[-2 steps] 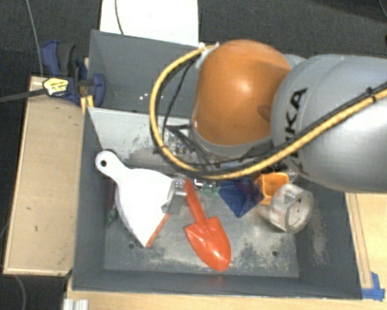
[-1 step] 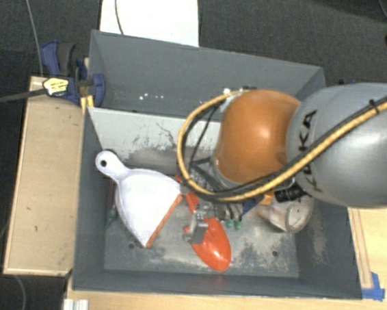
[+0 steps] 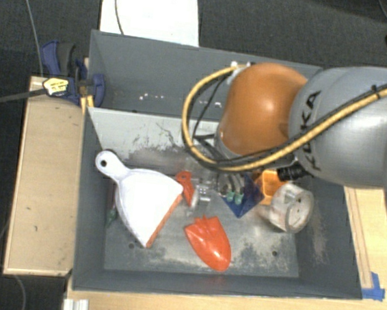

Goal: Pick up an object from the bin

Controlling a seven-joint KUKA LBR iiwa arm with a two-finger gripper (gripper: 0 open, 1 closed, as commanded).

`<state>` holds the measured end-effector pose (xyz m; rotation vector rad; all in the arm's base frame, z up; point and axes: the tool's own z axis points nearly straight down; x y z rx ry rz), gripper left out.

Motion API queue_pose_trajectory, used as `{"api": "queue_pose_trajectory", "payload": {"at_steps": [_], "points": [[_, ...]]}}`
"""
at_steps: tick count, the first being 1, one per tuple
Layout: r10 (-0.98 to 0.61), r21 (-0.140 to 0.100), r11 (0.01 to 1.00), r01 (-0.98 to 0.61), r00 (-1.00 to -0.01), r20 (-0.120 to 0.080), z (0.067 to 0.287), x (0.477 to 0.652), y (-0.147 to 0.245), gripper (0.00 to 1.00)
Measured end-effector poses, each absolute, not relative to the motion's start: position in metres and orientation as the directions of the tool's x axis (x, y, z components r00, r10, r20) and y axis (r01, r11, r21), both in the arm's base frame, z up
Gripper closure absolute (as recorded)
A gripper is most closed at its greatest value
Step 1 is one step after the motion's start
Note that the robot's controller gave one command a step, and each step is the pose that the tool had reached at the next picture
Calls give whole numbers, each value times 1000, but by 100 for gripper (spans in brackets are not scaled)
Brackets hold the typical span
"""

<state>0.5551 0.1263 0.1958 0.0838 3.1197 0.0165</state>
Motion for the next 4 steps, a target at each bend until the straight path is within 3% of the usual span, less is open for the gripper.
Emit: {"api": "queue_pose_trajectory", "payload": {"at_steps": [1,3,4], "points": [[14,6,1000,14,-1000,-7,192,517,99,0],[86,9,996,86,-996,-8,185,519,97,0],[6,7,1000,6,-1000,-11,187,510,94,0]]}}
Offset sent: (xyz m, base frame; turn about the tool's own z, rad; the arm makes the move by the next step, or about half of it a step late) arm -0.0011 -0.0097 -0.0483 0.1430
